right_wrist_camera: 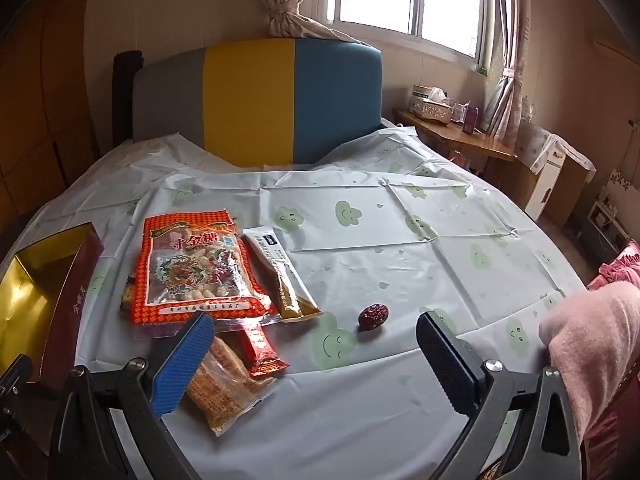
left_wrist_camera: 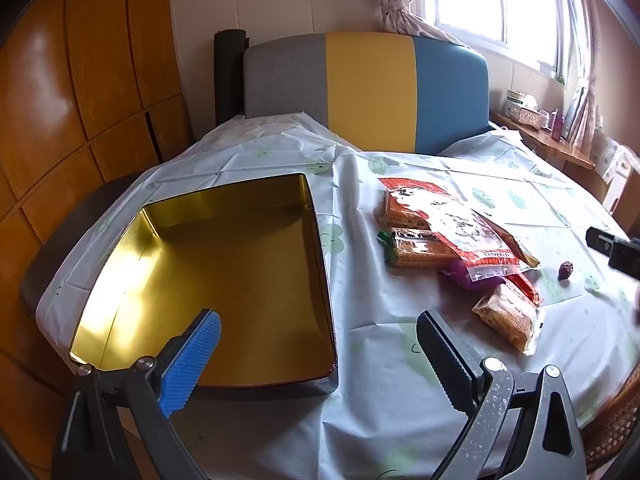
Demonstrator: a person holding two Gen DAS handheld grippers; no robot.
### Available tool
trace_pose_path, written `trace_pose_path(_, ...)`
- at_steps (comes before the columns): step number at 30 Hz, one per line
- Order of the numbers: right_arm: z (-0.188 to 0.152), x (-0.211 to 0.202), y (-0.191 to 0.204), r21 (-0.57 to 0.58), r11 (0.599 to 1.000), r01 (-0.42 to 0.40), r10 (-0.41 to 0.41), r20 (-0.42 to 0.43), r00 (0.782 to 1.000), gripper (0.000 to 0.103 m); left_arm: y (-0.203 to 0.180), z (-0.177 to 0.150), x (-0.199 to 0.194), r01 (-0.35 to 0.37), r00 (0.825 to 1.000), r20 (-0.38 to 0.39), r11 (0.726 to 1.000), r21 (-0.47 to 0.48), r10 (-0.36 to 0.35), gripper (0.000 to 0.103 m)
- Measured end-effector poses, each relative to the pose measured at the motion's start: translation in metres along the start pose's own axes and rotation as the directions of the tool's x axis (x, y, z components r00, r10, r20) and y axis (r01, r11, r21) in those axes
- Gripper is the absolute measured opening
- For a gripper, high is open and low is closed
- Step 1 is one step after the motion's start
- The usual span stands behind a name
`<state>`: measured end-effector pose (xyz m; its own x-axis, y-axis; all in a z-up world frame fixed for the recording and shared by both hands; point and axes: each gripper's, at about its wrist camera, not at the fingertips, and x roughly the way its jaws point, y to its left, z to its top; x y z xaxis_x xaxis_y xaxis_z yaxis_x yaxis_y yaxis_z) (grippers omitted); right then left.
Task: Organize snacks
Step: 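Move the left tool toward the red-orange peanut candy bag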
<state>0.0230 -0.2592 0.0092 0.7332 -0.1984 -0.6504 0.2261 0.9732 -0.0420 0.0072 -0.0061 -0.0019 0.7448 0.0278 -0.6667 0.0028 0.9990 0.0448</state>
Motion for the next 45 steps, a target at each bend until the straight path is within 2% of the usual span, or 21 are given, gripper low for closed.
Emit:
trace_pose_path(5,0.009,0.000,-0.024,0.043,0.999,0.017,-0.017,-0.007,1.000,0.103,-0.004,0.000,0.001,0.000,1.000,0.001,1.000,0.011,0.000,0.099)
trace_pose_path(16,0.013,0.005,-0.044,0.072,0.996,0.056,-0.054,-0.030,0.998,0.103,-0.010,0.001,0.001,0.002,1.000,0.002,0.999,0.033,-0.002,0.099)
trace_pose_path(20,0.014,0.011,-0.049,0.095,0.995,0.040,-0.035,-0.051,0.998,0.103,-0.012,0.001,0.001,0.004,1.000,0.004,0.999,0.040,-0.004,0.099)
trace_pose_path(27,0.020,0.021,-0.061,0.143,0.990,0.011,-0.007,-0.025,1.000,0.103,-0.014,0.001,0.002,0.005,1.000,-0.001,0.999,0.047,-0.005,0.099)
trace_pose_path(32,0.031,0.039,-0.070,0.165,0.986,-0.008,0.021,-0.080,0.997,0.103,-0.020,0.003,0.003,0.016,1.000,-0.004,0.998,0.055,-0.015,0.099)
trace_pose_path(38,0.037,0.075,-0.075,0.152,0.988,0.005,0.025,-0.191,0.981,0.103,-0.028,0.009,0.008,0.054,0.998,-0.020,0.995,0.080,-0.053,0.099)
trace_pose_path(41,0.034,0.090,-0.078,0.176,0.984,-0.011,0.053,-0.234,0.971,0.103,-0.034,0.013,0.010,0.084,0.996,-0.030,0.992,0.090,-0.081,0.099)
trace_pose_path(43,0.033,0.094,-0.082,0.207,0.978,-0.024,0.076,-0.245,0.967,0.103,-0.039,0.017,0.013,0.128,0.991,-0.046,0.987,0.101,-0.124,0.099)
trace_pose_path(45,0.032,0.096,-0.088,0.241,0.970,-0.027,0.089,-0.250,0.964,0.102,-0.044,0.023,0.016,0.187,0.981,-0.069,0.978,0.096,-0.181,0.091)
